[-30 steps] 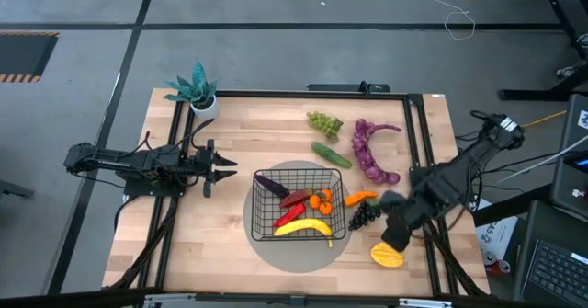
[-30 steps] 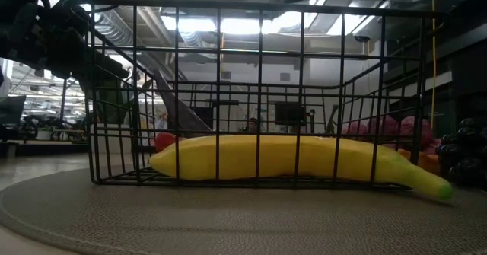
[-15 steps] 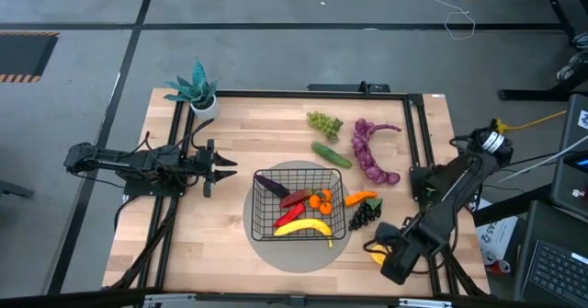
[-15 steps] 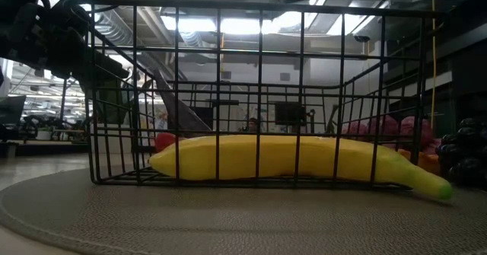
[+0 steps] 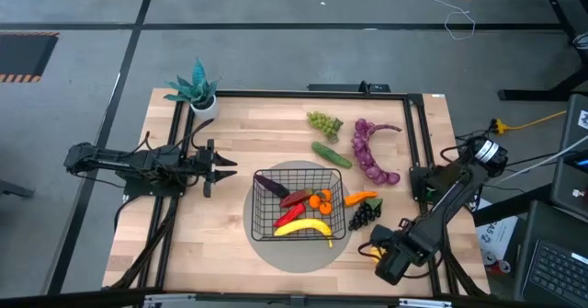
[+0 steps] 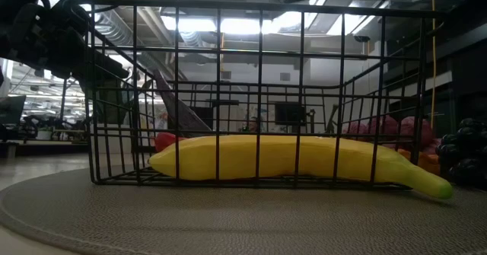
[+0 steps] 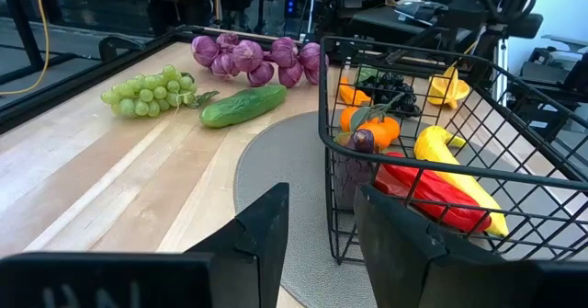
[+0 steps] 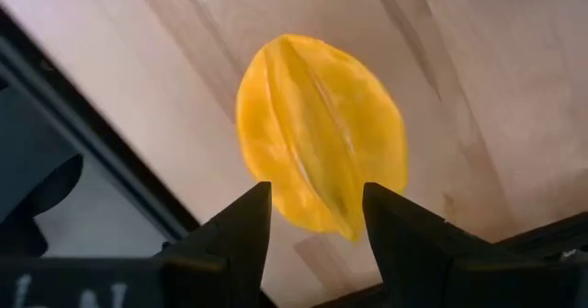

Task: Build produce basket
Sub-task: Put the yellow starfruit into the black wire basket

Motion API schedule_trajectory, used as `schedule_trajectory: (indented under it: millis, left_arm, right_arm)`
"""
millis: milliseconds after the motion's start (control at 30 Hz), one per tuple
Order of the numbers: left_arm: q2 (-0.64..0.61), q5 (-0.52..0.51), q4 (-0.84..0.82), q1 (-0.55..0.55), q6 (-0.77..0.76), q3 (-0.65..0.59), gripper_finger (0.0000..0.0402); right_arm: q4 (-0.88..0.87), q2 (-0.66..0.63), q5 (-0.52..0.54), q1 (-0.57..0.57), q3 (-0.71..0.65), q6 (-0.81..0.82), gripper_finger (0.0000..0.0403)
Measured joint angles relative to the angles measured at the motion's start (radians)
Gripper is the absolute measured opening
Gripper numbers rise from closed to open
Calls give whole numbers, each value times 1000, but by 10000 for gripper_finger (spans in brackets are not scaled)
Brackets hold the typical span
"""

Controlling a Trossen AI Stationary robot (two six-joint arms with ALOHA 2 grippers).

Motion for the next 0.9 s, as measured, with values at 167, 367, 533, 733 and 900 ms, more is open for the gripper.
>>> schedule_trajectory:
  millis: [167,367,533,733,900]
  left_arm:
    - [0,0,0,0,0,0,121]
    - [0,0,0,0,0,0,121]
    - [0,0,0,0,0,0,121]
    - [0,0,0,0,0,0,121]
    - [0,0,0,0,0,0,121]
  right_arm:
    - [-1,29,0,0,0,-1,177]
    - [-6,59,0,0,1,-1,177]
    - [-7,79,-27,0,1,-1,177]
    - [-7,79,-34,0,1,2,166]
    - [-7,79,-35,-1,1,3,126]
